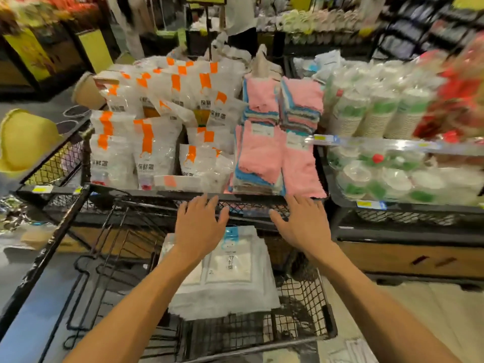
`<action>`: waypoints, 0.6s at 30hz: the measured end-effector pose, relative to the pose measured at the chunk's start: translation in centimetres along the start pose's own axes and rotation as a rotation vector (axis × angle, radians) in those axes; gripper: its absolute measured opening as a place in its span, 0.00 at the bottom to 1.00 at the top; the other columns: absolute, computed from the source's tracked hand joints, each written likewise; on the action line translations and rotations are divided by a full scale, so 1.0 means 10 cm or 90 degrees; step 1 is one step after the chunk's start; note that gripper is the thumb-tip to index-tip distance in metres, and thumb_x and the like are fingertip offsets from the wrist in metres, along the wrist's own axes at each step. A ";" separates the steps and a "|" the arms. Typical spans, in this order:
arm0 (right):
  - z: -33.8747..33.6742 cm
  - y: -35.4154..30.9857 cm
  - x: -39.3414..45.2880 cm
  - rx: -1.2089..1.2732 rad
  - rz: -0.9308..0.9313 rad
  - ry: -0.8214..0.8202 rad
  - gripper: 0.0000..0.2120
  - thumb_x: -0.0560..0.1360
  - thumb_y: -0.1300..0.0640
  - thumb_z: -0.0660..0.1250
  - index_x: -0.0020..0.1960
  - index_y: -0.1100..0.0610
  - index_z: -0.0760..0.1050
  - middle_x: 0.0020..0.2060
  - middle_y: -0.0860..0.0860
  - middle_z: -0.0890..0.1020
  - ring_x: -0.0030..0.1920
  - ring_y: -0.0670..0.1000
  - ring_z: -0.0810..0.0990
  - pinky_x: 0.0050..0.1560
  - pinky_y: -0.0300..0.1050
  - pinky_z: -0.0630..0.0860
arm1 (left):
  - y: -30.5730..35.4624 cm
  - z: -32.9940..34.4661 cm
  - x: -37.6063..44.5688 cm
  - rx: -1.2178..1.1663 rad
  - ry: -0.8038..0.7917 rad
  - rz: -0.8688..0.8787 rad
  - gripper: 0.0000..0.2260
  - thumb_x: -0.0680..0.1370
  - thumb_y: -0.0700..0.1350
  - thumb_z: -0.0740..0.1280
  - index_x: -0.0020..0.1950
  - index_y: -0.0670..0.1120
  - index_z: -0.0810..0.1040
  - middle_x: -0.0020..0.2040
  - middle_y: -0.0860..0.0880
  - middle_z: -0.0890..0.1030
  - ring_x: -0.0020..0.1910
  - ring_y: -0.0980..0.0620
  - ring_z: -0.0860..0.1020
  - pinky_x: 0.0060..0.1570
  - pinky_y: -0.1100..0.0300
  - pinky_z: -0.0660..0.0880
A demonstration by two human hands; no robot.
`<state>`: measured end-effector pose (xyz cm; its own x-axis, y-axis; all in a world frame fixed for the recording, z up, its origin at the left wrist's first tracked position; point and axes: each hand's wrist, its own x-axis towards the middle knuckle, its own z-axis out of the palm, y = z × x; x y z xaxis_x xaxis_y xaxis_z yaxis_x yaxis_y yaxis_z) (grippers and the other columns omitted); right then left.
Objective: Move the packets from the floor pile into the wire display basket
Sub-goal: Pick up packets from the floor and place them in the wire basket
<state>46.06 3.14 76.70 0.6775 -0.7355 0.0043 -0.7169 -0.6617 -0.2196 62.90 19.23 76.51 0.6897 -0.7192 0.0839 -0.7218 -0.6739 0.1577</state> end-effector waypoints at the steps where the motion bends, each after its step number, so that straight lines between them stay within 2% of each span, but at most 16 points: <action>1: -0.11 0.05 -0.07 -0.008 0.009 0.013 0.39 0.76 0.28 0.46 0.76 0.52 0.68 0.72 0.54 0.75 0.74 0.59 0.69 0.74 0.62 0.64 | 0.09 -0.06 0.00 0.002 0.011 0.029 0.24 0.84 0.60 0.54 0.75 0.49 0.73 0.71 0.46 0.76 0.71 0.44 0.72 0.75 0.44 0.63; 5: -0.46 0.20 -0.47 -0.020 0.072 0.072 0.32 0.81 0.32 0.53 0.77 0.52 0.66 0.74 0.53 0.73 0.75 0.59 0.68 0.76 0.60 0.61 | 0.34 -0.24 -0.04 -0.006 0.024 0.146 0.23 0.84 0.60 0.55 0.73 0.49 0.73 0.67 0.45 0.78 0.67 0.42 0.75 0.70 0.43 0.68; 8: -0.64 0.24 -0.83 -0.009 0.142 0.096 0.34 0.81 0.31 0.53 0.79 0.52 0.65 0.76 0.53 0.70 0.77 0.58 0.66 0.77 0.59 0.59 | 0.45 -0.35 -0.12 -0.021 0.022 0.234 0.27 0.82 0.63 0.48 0.68 0.50 0.75 0.63 0.47 0.80 0.64 0.43 0.77 0.66 0.42 0.71; 10: -0.73 0.24 -1.11 0.026 0.202 0.124 0.38 0.79 0.29 0.50 0.79 0.52 0.66 0.76 0.53 0.72 0.76 0.57 0.67 0.77 0.59 0.61 | 0.53 -0.41 -0.20 -0.031 0.013 0.294 0.30 0.80 0.64 0.45 0.69 0.51 0.75 0.65 0.49 0.80 0.64 0.44 0.77 0.68 0.40 0.69; 13: -0.85 0.23 -1.59 0.053 0.291 0.172 0.35 0.79 0.30 0.54 0.77 0.52 0.68 0.74 0.52 0.73 0.75 0.56 0.69 0.76 0.58 0.63 | 0.71 -0.45 -0.37 -0.059 0.009 0.386 0.28 0.82 0.63 0.47 0.69 0.51 0.75 0.63 0.48 0.80 0.64 0.43 0.77 0.68 0.42 0.66; 15: -0.92 0.25 -1.96 0.056 0.343 0.195 0.33 0.81 0.33 0.58 0.78 0.52 0.68 0.75 0.53 0.72 0.76 0.56 0.68 0.76 0.56 0.61 | 0.89 -0.45 -0.52 -0.093 0.000 0.455 0.26 0.83 0.63 0.49 0.69 0.50 0.75 0.61 0.46 0.81 0.62 0.42 0.77 0.64 0.43 0.70; 18: -1.04 0.34 -2.53 0.043 0.420 0.230 0.34 0.80 0.32 0.56 0.77 0.53 0.68 0.75 0.53 0.72 0.76 0.56 0.69 0.76 0.56 0.64 | 1.29 -0.48 -0.81 -0.116 -0.024 0.544 0.27 0.84 0.62 0.50 0.74 0.49 0.73 0.69 0.45 0.78 0.68 0.42 0.75 0.68 0.42 0.69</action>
<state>24.76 18.05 86.02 0.0067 -0.9859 0.1675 -0.9356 -0.0653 -0.3471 48.30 17.17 82.58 -0.0874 -0.9731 0.2134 -0.9685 0.1331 0.2105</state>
